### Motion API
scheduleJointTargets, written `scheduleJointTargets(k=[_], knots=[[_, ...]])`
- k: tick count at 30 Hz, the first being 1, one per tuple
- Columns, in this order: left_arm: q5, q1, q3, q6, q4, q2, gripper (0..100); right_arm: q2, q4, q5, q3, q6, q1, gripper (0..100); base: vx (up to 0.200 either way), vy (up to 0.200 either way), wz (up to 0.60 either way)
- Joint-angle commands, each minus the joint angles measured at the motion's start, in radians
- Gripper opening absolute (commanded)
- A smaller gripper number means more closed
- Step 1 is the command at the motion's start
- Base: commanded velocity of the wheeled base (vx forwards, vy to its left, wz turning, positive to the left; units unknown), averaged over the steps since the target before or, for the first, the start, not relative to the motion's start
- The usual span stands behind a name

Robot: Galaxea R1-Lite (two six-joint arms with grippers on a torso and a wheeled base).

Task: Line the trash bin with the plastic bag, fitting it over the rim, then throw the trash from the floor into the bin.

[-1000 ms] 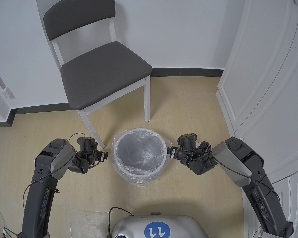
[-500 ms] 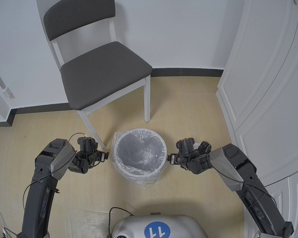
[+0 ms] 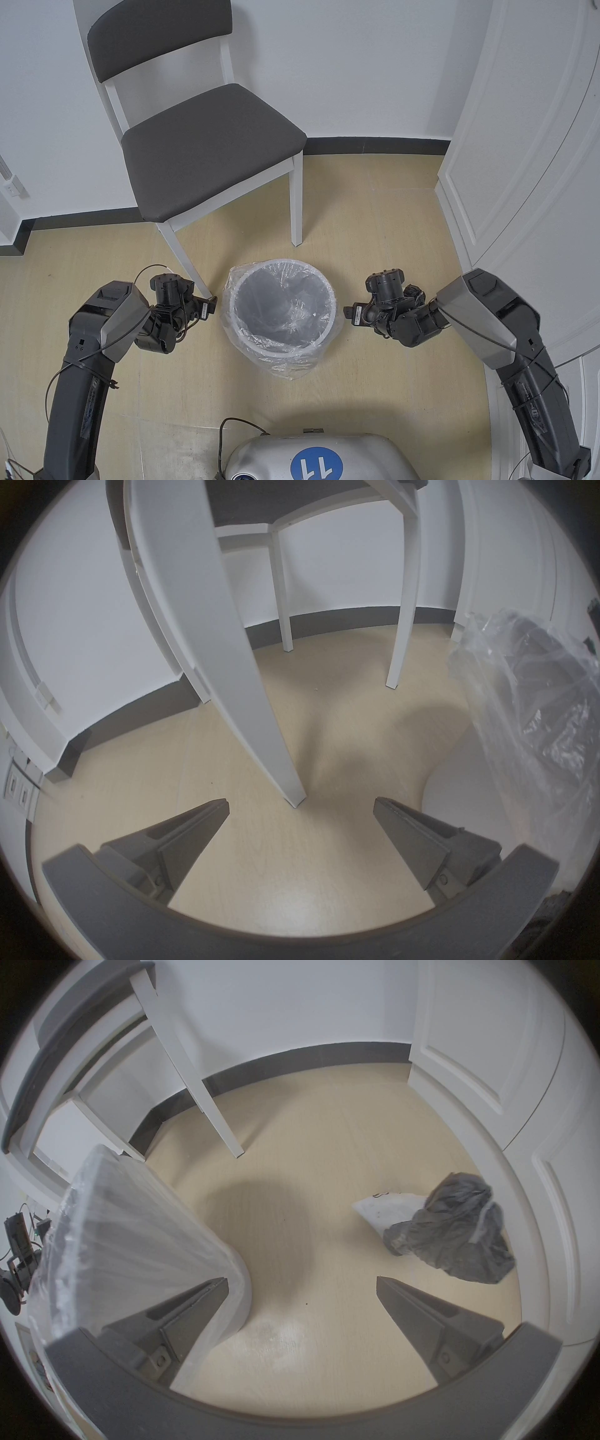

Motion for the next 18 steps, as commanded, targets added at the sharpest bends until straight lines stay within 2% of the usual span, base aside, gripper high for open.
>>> scheduleJointTargets(k=[1,3,5,10,14,15,17,18], knots=[[-0.012,0.019,0.218,0.126,-0.141,-0.162,100,-0.296,-0.388,-0.034,0.485,-0.012,0.018,100,0.0,0.0,0.0],[-0.007,0.011,0.264,0.128,-0.15,-0.223,100,-0.346,-0.563,-0.034,0.635,-0.024,0.021,100,0.0,0.0,0.0],[0.001,-0.001,0.292,0.128,-0.195,-0.251,100,-0.383,-0.68,-0.037,0.756,-0.027,0.024,100,0.0,0.0,0.0],[-0.002,-0.02,0.373,0.125,-0.305,-0.323,100,-0.403,-0.891,-0.065,0.939,-0.012,0.051,100,0.0,0.0,0.0],[-0.002,-0.038,0.41,0.108,-0.307,-0.38,100,-0.373,-0.928,-0.069,0.957,-0.01,0.065,100,0.0,0.0,0.0],[0.005,-0.078,0.465,0.0,-0.304,-0.455,100,-0.36,-0.922,-0.069,0.959,0.001,0.074,100,0.0,0.0,0.0],[0.011,-0.101,0.505,-0.079,-0.273,-0.527,100,-0.365,-0.92,-0.068,0.963,0.001,0.079,100,0.0,0.0,0.0],[0.011,-0.101,0.505,-0.079,-0.273,-0.527,100,-0.365,-0.92,-0.068,0.963,0.001,0.079,100,0.0,0.0,0.0]])
